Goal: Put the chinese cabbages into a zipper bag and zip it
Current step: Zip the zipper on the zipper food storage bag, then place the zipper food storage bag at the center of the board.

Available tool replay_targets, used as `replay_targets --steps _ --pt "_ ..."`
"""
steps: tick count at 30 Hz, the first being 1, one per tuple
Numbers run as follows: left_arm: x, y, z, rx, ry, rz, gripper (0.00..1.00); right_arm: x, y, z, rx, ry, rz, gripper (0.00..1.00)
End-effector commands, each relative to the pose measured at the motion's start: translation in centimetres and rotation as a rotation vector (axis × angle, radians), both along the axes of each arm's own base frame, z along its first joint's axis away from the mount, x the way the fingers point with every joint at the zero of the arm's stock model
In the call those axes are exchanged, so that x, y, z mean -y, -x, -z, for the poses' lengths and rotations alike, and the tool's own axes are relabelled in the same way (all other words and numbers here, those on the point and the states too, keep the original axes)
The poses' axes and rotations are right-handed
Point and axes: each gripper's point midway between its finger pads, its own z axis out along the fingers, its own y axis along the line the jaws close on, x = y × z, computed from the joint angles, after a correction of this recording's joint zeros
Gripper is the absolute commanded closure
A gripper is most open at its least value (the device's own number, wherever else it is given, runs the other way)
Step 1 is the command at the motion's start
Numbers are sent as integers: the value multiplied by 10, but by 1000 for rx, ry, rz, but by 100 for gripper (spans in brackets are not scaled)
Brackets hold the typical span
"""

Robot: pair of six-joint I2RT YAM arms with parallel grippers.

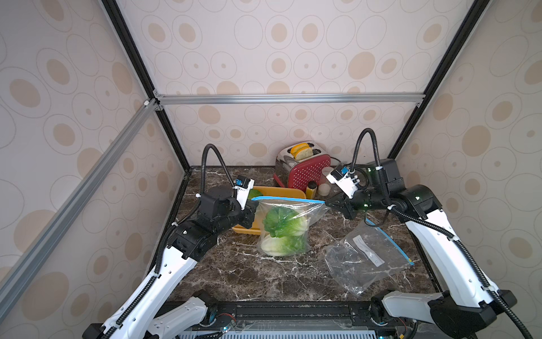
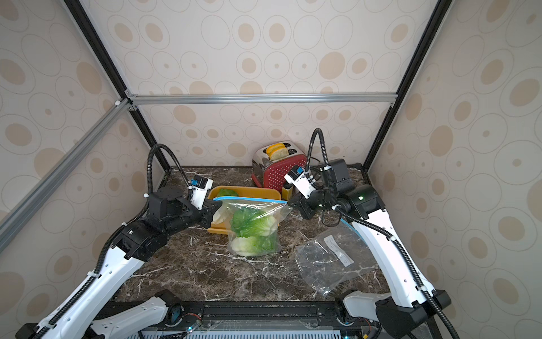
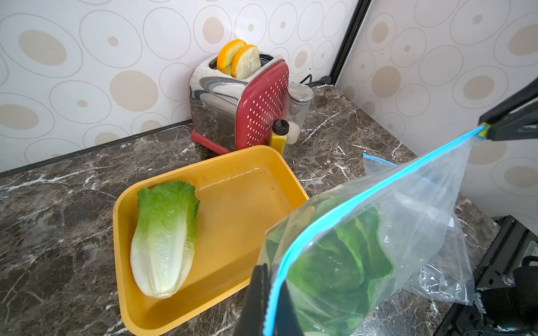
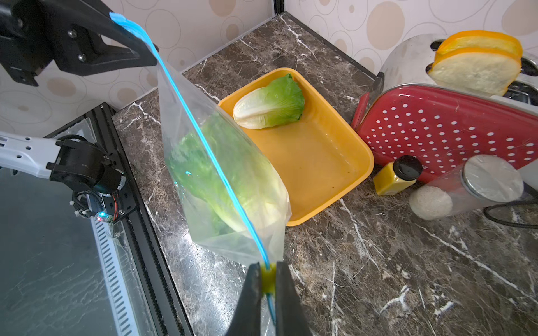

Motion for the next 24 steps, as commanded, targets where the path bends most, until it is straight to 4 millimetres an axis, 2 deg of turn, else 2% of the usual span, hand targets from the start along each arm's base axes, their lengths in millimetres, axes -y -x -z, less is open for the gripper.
replay_targets --steps 1,6,9,13,16,19,24 --pt "-20 -4 -23 45 4 -99 100 21 -6 3 3 40 96 100" --pt "-9 6 -36 56 52 -21 100 12 1 -3 -29 1 44 97" --pt "-4 13 -45 51 91 14 100 0 10 -18 -32 -81 -11 83" --pt "-5 20 -61 61 123 19 100 -9 23 -39 -22 -164 -70 71" --pt "-13 24 -71 49 127 -13 100 -9 28 -55 18 -209 -73 64" --pt "-21 27 -84 47 134 -54 100 -8 31 -71 42 -249 -48 52" --pt "-49 30 -116 100 135 -187 100 -11 24 -78 -45 -330 28 39"
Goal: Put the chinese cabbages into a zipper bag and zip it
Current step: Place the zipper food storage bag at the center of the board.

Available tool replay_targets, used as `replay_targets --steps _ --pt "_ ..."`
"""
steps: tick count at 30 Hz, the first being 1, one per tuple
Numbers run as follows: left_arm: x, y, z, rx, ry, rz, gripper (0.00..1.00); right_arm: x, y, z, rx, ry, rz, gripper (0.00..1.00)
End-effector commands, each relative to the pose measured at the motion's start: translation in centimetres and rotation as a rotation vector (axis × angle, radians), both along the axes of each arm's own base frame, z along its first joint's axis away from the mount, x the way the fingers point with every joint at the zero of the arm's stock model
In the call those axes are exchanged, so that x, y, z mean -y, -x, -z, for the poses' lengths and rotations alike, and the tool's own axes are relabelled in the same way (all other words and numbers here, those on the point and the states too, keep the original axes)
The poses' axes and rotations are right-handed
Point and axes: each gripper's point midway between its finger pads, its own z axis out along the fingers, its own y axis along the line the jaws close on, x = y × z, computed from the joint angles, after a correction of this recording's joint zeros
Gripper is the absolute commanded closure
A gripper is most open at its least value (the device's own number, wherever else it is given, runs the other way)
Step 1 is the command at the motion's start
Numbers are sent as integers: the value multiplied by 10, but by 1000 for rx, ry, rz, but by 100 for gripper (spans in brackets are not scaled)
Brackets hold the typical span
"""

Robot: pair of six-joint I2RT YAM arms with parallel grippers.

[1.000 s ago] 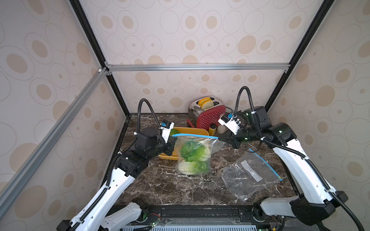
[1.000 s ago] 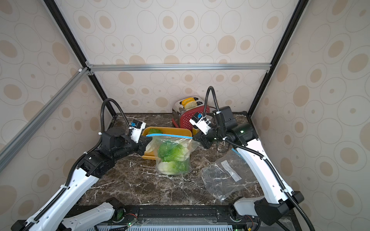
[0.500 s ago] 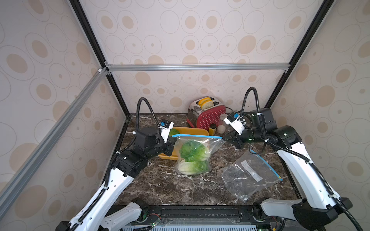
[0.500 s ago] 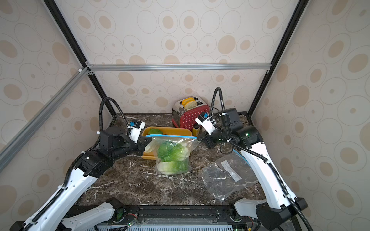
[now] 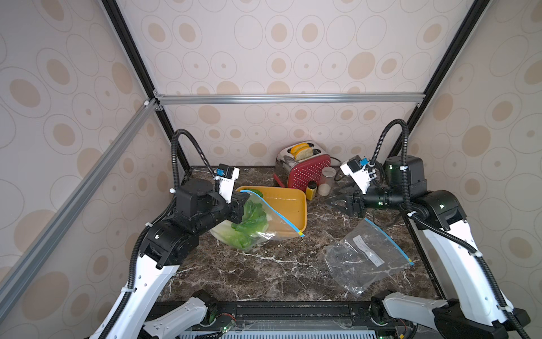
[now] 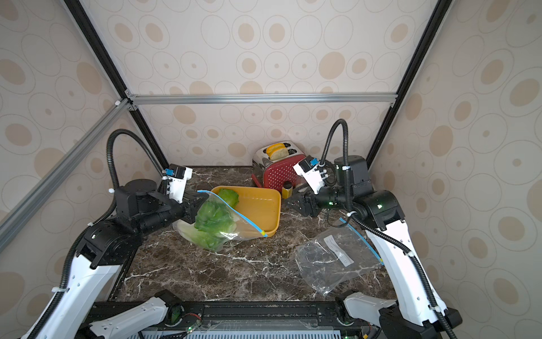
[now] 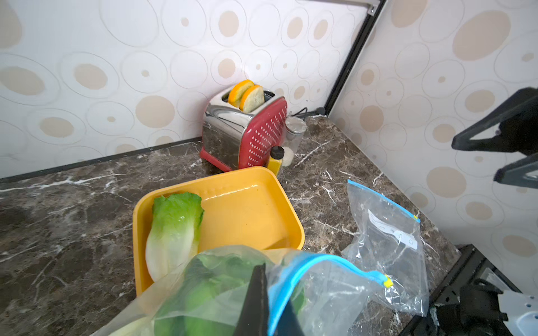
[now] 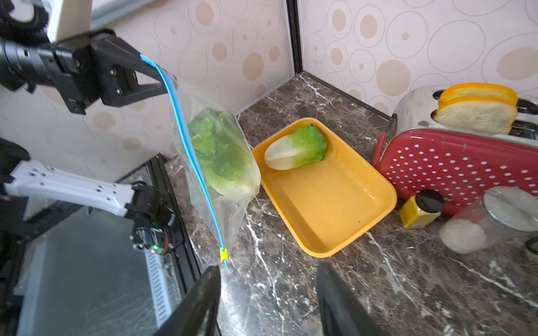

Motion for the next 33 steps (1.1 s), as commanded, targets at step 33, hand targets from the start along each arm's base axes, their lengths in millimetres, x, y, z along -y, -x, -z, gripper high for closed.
replay_targets --steps 33 --pt "-190 -141 110 -215 -303 -739 100 -23 -43 43 -286 -195 119 18"
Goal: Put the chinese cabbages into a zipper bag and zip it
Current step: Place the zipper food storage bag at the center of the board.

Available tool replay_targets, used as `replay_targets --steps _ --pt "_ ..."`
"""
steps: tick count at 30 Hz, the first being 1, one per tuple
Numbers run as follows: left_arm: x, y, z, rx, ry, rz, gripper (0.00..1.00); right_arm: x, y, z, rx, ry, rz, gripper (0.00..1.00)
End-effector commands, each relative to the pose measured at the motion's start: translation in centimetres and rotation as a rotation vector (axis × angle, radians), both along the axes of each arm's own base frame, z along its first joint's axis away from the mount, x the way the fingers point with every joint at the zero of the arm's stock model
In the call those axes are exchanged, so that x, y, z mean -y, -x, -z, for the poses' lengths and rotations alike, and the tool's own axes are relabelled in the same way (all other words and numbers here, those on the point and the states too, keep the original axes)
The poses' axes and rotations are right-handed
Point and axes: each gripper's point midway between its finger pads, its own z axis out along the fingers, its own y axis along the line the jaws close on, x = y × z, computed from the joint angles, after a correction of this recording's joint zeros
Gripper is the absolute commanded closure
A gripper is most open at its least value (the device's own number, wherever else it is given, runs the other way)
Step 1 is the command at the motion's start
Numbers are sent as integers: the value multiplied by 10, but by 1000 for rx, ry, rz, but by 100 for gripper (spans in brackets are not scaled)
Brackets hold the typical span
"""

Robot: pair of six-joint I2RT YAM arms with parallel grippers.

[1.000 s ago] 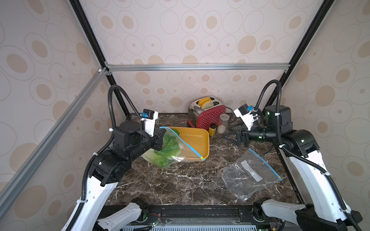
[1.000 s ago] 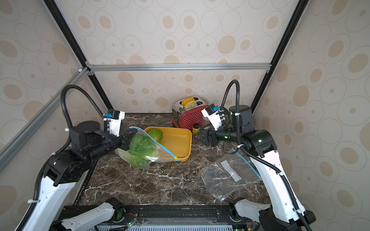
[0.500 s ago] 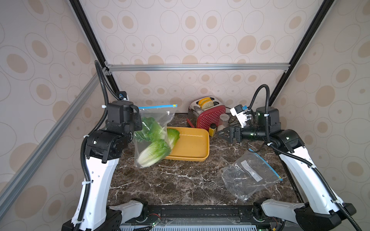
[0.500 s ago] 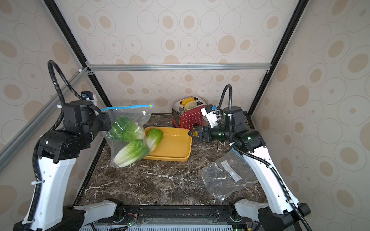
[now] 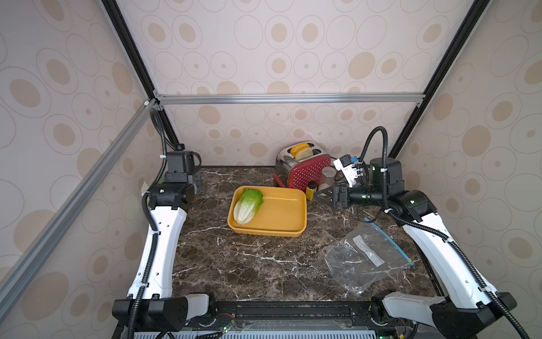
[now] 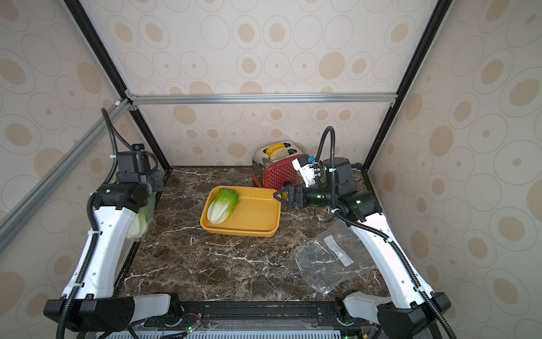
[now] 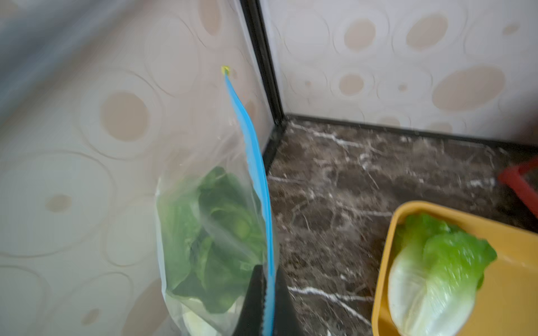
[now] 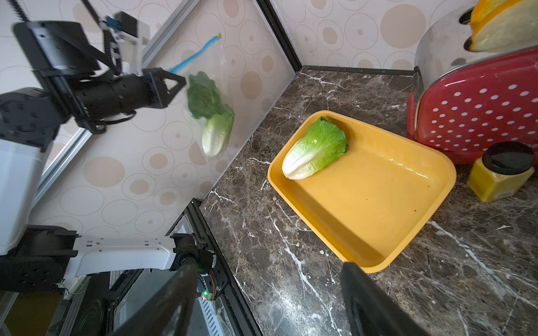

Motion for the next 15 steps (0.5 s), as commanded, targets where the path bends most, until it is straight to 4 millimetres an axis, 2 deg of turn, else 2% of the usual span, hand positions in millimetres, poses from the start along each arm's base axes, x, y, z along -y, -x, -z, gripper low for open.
replay_targets --steps 1,4,6,11,15 --pt "24 -28 44 25 160 64 100 -1 -5 4 -5 -7 3 18" --pt "36 -35 91 -37 251 69 100 0 -3 6 -8 8 1 18" --pt "44 -41 106 -27 310 82 100 3 -3 9 -8 25 10 17" --pt "68 -75 121 -42 420 131 100 10 -8 24 -36 68 63 16" --pt "85 -94 132 -77 376 137 100 30 -18 45 -97 171 197 15"
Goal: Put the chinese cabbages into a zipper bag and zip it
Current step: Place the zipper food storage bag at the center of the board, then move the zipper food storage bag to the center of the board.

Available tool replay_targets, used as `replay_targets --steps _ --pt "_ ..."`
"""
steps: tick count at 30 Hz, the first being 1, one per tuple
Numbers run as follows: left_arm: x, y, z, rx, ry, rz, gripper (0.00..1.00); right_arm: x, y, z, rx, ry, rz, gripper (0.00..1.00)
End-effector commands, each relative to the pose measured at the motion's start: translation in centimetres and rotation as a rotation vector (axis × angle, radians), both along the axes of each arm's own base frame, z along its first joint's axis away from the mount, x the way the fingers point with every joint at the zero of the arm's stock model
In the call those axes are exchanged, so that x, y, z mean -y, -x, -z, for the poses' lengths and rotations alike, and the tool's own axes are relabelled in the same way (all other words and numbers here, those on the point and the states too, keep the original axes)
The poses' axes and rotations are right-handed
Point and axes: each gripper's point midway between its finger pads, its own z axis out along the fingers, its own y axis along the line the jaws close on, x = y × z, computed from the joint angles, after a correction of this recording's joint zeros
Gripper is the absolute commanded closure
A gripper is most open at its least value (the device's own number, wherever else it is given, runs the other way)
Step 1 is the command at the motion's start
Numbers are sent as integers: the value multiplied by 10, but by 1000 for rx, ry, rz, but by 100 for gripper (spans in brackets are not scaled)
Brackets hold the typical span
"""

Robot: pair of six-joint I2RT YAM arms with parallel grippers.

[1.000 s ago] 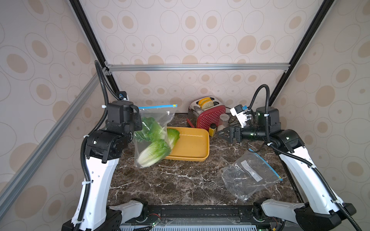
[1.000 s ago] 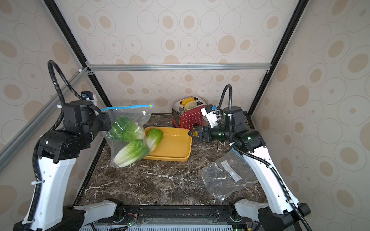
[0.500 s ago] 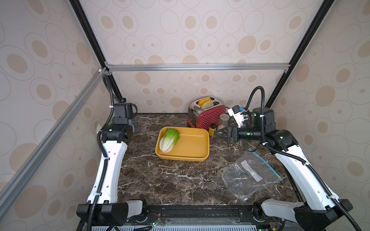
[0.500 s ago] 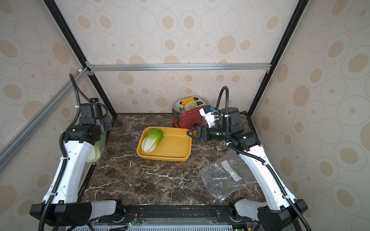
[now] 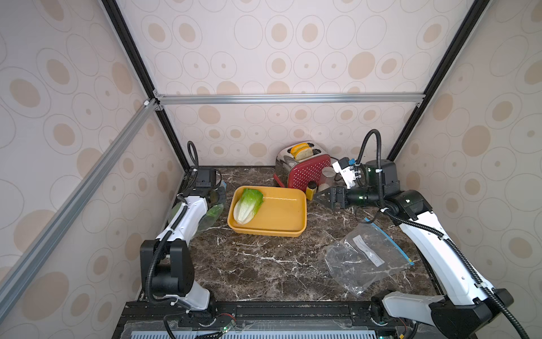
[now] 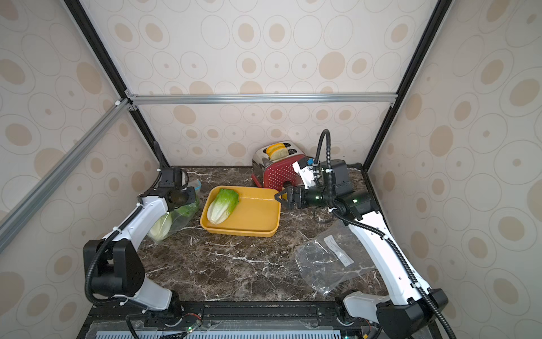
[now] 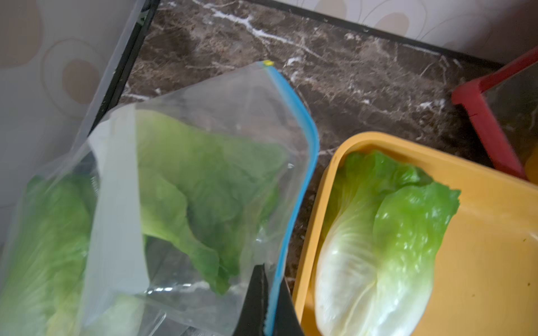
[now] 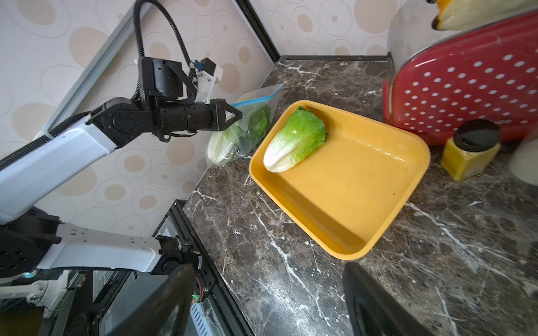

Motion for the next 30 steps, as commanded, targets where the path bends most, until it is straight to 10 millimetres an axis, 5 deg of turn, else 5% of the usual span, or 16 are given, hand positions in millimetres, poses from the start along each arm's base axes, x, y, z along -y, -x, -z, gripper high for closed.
replay_targets --steps 1,4,5,6,13,18,25,30 --pt "22 -26 -15 71 35 13 100 23 -7 26 -73 112 130 15" --pt "27 -32 -1 33 59 23 100 46 -6 42 -128 207 231 11" --pt "29 -32 -1 29 65 28 96 55 -4 47 -152 238 268 10" --pt "31 -33 -4 30 72 37 79 66 -1 52 -184 272 316 8" --pt "37 -14 -61 131 130 57 35 164 24 91 -387 419 716 0" --pt "65 20 -86 173 270 98 27 208 41 138 -539 420 897 0" --pt "144 94 -99 179 398 225 26 203 53 200 -708 331 905 0" --pt "223 140 -99 161 476 362 27 189 53 229 -787 285 863 0"
